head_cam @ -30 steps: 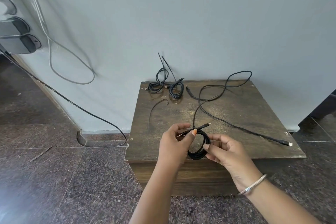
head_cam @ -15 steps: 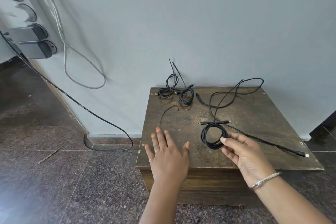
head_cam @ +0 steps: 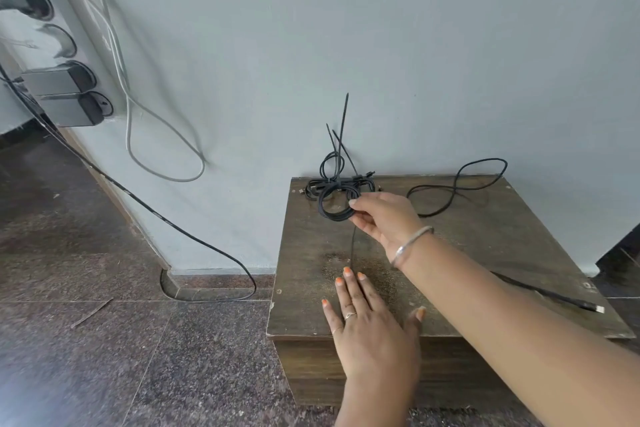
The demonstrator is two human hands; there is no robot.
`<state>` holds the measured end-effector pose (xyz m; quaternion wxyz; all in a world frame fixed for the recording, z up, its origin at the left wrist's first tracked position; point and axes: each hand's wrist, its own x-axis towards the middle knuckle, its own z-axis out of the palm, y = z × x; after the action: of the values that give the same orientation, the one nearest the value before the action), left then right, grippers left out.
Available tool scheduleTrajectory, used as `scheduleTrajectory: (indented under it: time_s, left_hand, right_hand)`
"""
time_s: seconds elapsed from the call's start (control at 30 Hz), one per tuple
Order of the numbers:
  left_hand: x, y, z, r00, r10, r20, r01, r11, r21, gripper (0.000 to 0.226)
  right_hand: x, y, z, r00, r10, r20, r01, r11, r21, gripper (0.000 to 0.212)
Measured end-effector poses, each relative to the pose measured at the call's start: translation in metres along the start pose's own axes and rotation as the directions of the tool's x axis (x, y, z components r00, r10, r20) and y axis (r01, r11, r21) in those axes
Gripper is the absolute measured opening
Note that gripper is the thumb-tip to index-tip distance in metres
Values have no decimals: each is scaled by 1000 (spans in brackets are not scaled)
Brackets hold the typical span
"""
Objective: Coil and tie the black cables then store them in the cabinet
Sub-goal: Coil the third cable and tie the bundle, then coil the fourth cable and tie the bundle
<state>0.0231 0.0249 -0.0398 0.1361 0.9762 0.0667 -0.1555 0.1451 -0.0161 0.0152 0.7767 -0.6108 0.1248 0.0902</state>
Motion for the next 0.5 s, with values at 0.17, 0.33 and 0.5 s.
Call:
scheduleTrajectory:
  time_s: [0.17,0.33,0.5]
  left_hand:
    - [-3,10,2,999,39,24,-39,999,-14,86]
    - [-5,14,2,997,71,12,-71,996,-60,80]
    - [-3,13,1,994,94,62,-92,995,-33,83]
  right_hand:
    - [20,3,29,999,48,-18,-50,997,-67,11]
    - [32,12,43,987,145,-74,-150,987,-63,13]
    - [43,25,42,982,157,-103,-176,959,-220,14]
